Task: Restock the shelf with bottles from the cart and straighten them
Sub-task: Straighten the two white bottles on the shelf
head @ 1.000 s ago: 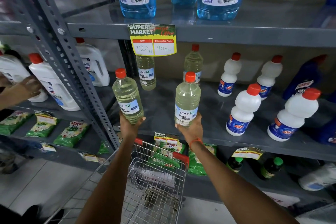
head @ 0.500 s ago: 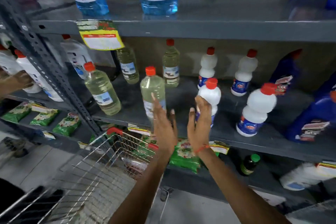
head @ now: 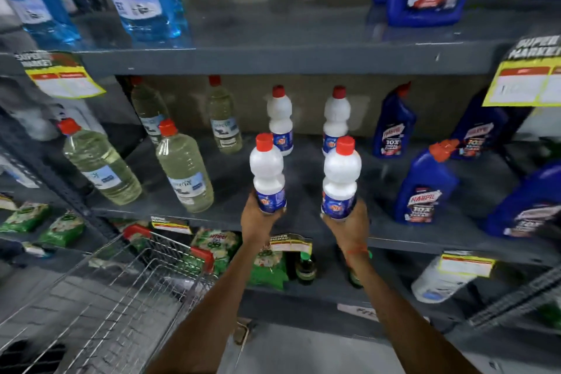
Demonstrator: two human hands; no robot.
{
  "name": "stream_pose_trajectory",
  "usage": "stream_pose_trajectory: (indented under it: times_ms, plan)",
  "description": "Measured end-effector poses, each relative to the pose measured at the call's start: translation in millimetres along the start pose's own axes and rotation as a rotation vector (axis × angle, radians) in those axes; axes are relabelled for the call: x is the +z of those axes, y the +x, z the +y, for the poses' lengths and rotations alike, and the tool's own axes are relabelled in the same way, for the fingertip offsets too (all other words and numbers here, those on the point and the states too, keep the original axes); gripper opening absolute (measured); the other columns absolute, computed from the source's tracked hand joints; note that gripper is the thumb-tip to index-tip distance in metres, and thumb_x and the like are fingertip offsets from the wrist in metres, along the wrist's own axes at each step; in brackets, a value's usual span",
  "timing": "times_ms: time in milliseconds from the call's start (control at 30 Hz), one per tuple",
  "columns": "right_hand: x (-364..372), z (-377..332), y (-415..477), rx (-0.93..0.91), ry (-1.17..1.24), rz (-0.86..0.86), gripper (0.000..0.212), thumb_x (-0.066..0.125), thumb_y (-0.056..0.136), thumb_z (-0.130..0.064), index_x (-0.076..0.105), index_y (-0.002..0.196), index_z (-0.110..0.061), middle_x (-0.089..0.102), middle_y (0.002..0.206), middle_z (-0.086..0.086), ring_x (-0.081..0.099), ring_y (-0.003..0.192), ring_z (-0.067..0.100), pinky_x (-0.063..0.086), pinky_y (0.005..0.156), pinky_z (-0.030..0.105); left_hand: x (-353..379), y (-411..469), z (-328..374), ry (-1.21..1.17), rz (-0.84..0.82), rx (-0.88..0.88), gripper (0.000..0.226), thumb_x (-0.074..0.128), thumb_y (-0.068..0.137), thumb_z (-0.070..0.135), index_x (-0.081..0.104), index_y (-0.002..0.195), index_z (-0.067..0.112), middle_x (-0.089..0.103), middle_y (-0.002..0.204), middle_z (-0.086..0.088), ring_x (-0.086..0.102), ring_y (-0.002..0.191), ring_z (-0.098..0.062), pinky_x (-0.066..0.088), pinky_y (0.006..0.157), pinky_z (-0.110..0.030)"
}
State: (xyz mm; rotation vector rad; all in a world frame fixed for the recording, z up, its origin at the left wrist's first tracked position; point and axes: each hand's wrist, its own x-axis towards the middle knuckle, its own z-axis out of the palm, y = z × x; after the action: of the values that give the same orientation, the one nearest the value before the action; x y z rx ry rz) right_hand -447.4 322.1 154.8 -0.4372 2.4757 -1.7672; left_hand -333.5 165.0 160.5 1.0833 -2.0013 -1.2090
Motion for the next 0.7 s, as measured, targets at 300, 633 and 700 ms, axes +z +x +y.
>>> stream_pose_trajectory:
  times_ms: [300, 633, 700]
  plan:
    - [9, 3, 1, 0.048, -0.033, 0.070, 0.065, 0.087, 0.056, -0.024, 0.053, 0.109, -0.008, 0.065, 0.109, 0.011, 0.065, 0.096, 0.027, 0.046, 0.073, 0.026, -2, 3, -8, 0.045, 0.006, 0.030, 0.064, 0.086, 0.061, 0.033, 0.055, 0.114, 0.015, 0.068, 0.114, -0.006, 0.065, 0.099, -0.024, 0.048, 0.075, -0.029]
    - [12, -1, -4, 0.042, -0.063, 0.079, 0.069, 0.086, 0.057, -0.028, 0.051, 0.114, -0.012, 0.064, 0.113, 0.008, 0.064, 0.100, 0.026, 0.053, 0.082, 0.034, -2, 2, -13, 0.037, 0.003, 0.058, 0.064, 0.083, 0.062, 0.039, 0.053, 0.116, 0.022, 0.069, 0.111, -0.001, 0.066, 0.096, -0.020, 0.052, 0.078, -0.034]
    - [13, -2, -5, 0.037, -0.061, 0.075, 0.069, 0.086, 0.057, -0.028, 0.050, 0.114, -0.013, 0.064, 0.114, 0.008, 0.064, 0.101, 0.024, 0.053, 0.082, 0.033, -2, 3, -14, 0.033, 0.010, 0.066, 0.063, 0.083, 0.062, 0.039, 0.053, 0.115, 0.024, 0.070, 0.111, 0.000, 0.065, 0.093, -0.017, 0.049, 0.077, -0.030]
